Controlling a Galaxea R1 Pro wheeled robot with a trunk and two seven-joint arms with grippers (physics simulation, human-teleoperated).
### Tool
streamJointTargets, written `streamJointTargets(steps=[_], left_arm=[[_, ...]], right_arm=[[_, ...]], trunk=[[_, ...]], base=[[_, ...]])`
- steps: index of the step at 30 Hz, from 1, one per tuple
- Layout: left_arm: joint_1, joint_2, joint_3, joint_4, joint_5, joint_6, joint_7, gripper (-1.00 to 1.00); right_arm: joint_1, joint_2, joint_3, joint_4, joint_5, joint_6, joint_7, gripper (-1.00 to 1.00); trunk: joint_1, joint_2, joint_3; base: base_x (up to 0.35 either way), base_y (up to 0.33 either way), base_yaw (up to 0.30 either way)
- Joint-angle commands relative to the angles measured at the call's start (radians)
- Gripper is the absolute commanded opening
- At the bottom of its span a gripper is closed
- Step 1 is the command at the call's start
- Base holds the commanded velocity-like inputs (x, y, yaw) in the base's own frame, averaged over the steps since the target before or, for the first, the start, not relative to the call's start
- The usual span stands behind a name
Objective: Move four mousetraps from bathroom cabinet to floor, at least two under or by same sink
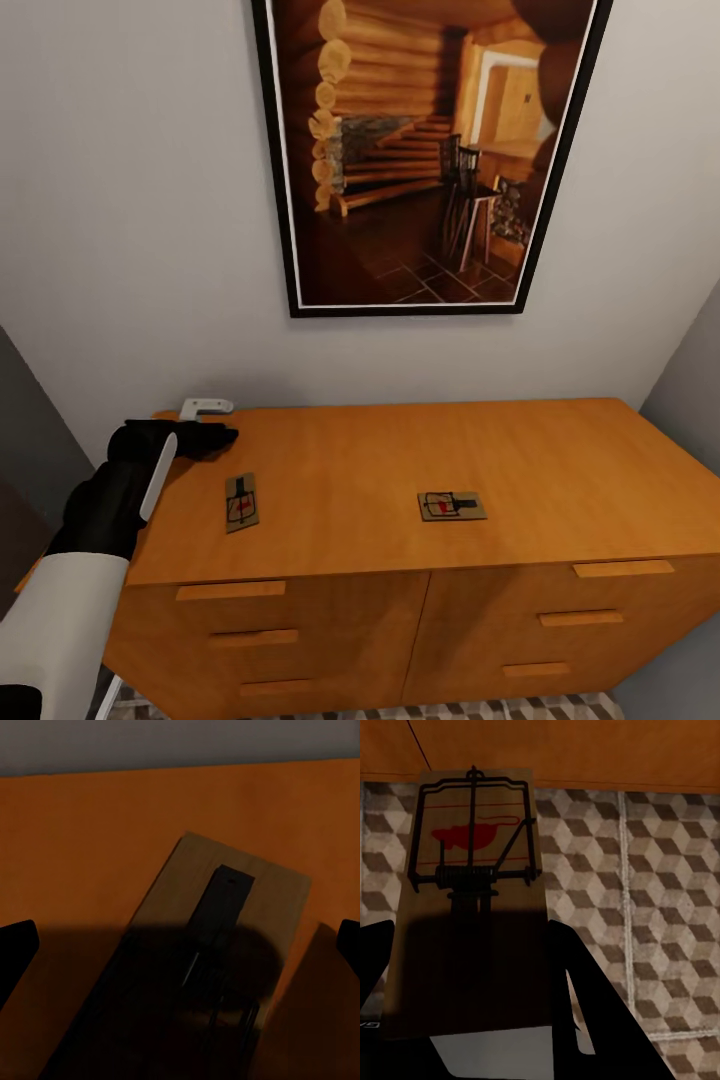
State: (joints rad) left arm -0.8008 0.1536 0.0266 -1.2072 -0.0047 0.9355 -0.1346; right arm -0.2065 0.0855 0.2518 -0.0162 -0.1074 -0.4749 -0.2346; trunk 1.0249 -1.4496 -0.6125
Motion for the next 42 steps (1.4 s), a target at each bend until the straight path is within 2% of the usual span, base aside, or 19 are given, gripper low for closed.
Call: streamJointTargets(steps=[1,13,14,20,35,39,42], left_arm=[[0.0,0.0,0.001,0.008,-0.001,0.004,-0.005,1.0],[0.0,0.0,-0.001,0.029,-0.003,-0.007,-0.005,1.0],[0.0,0.0,-0.001,0.029,-0.003,-0.012,-0.004,-1.0],[0.0,0.0,-0.001,0.048,-0.004,-0.036,-0.004,-1.0],[0.0,0.0,-0.001,0.048,-0.006,-0.038,-0.003,-1.0],[0.0,0.0,-0.001,0.03,-0.008,-0.037,-0.003,-1.0],[0.0,0.0,-0.001,-0.025,-0.008,-0.034,-0.002,-1.0]], right_arm=[[-0.001,0.0,0.009,0.001,-0.012,-0.004,-0.005,-1.0],[0.001,0.0,0.009,0.001,-0.012,-0.004,-0.005,-1.0],[0.001,0.0,0.009,0.001,-0.012,-0.004,-0.005,-1.0],[0.001,0.001,0.009,0.001,-0.012,-0.004,-0.005,-1.0],[0.001,0.001,0.009,0.001,-0.012,-0.004,-0.005,-1.0],[0.001,0.001,0.009,0.001,-0.012,-0.004,-0.005,-1.0],[0.001,0.002,0.009,0.001,-0.012,-0.004,-0.005,-1.0]], trunk=[[0.0,0.0,-0.001],[0.0,0.0,-0.001],[0.0,0.0,-0.001],[0.0,0.0,-0.001],[0.0,0.0,-0.001],[0.0,0.0,-0.001],[0.0,0.0,-0.001]], base=[[0.0,0.0,0.0],[0.0,0.0,0.0],[0.0,0.0,0.0],[0.0,0.0,0.0],[0.0,0.0,0.0],[0.0,0.0,0.0],[0.0,0.0,0.0]])
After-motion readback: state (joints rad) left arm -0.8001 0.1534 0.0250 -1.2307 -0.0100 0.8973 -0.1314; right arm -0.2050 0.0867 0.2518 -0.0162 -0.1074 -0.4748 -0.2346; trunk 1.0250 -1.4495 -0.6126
